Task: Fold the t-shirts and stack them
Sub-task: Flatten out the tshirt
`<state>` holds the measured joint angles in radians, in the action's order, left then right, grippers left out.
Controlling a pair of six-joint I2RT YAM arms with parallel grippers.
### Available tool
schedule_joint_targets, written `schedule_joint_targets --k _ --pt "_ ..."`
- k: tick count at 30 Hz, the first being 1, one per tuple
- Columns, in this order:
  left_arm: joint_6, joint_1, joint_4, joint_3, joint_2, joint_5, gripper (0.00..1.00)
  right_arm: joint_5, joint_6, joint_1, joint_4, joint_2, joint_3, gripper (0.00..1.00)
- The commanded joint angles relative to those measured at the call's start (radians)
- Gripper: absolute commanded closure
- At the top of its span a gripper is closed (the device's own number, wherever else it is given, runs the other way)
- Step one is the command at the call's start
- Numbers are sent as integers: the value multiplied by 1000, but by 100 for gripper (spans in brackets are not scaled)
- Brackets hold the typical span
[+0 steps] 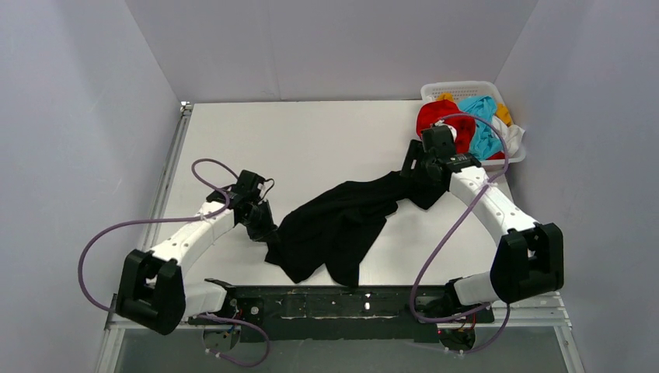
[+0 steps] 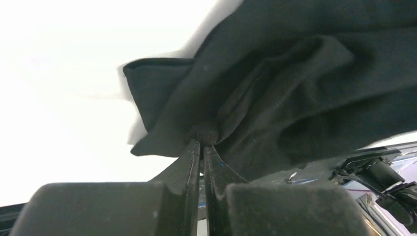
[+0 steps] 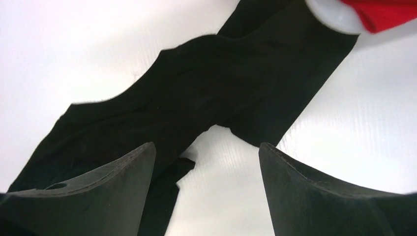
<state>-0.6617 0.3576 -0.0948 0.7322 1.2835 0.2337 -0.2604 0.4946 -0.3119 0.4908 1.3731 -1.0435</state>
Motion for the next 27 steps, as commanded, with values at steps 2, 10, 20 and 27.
schedule_joint_targets --k 2,10,20,27 --pt "55 3 -231 93 -153 -131 100 -34 2 25 55 102 -136 15" --pt "62 3 -275 99 -231 -164 100 -118 -29 56 97 356 -332 15" --pt "78 3 -252 101 -215 -133 100 -83 -24 88 102 546 -405 22" --pt "111 3 -242 185 -221 -171 100 -112 -18 85 77 474 -375 99"
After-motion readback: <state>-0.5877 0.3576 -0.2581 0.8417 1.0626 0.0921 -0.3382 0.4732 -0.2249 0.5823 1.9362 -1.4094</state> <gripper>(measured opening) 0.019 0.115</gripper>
